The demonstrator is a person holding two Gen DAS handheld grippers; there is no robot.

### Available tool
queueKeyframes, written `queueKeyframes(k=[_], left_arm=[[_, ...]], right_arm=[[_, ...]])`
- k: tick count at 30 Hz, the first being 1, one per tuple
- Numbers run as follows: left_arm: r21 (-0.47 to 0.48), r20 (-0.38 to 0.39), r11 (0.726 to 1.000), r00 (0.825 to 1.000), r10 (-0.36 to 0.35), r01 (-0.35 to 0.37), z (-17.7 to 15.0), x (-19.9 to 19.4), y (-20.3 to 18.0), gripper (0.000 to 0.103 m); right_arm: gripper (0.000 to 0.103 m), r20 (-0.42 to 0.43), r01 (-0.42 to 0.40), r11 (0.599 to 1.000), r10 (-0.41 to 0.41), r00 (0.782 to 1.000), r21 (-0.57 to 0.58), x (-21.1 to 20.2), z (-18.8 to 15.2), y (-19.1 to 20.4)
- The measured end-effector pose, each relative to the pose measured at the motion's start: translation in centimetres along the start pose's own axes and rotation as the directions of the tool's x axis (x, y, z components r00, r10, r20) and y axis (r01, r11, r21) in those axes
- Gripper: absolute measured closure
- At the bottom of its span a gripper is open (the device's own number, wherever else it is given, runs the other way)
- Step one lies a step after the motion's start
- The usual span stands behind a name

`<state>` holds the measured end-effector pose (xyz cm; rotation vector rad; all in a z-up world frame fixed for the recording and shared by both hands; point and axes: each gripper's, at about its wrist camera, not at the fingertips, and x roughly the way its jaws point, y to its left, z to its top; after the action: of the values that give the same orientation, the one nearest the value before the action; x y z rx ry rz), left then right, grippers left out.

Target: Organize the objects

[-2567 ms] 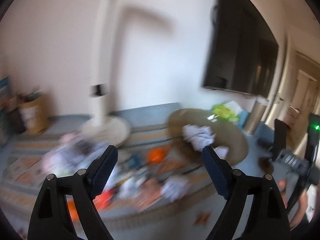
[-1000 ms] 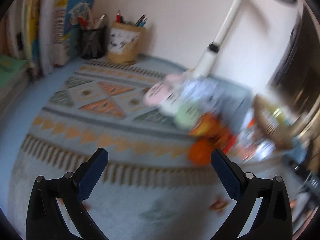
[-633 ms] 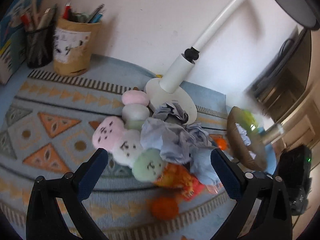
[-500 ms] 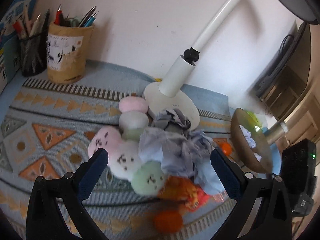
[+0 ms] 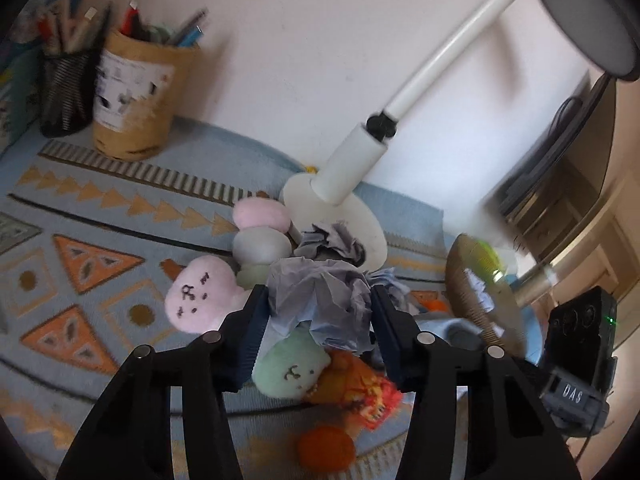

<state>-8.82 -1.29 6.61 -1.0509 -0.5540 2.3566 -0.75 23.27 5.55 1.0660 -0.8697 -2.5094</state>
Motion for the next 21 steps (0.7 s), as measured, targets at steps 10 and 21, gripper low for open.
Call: queueKeyframes(k=[10,21], left_arm=[[-0.016,0.121,0.986,0.979,0.167,-0.166,-8.3,-9.8,2.1,0.055],[0.095,0.122,0.928,0.929,0.349,-0.361,-10.4,-8.5,1.5,0.051]], right_arm=[[0.055,0.047,0.165,0.902,-0.159,0.986,-0.399,-8.2,-7.5,1.8],[0.016,-0.047,0.142,0.851,-0.191,0.980,-0.505,-9.1,-14.4,-0.6]])
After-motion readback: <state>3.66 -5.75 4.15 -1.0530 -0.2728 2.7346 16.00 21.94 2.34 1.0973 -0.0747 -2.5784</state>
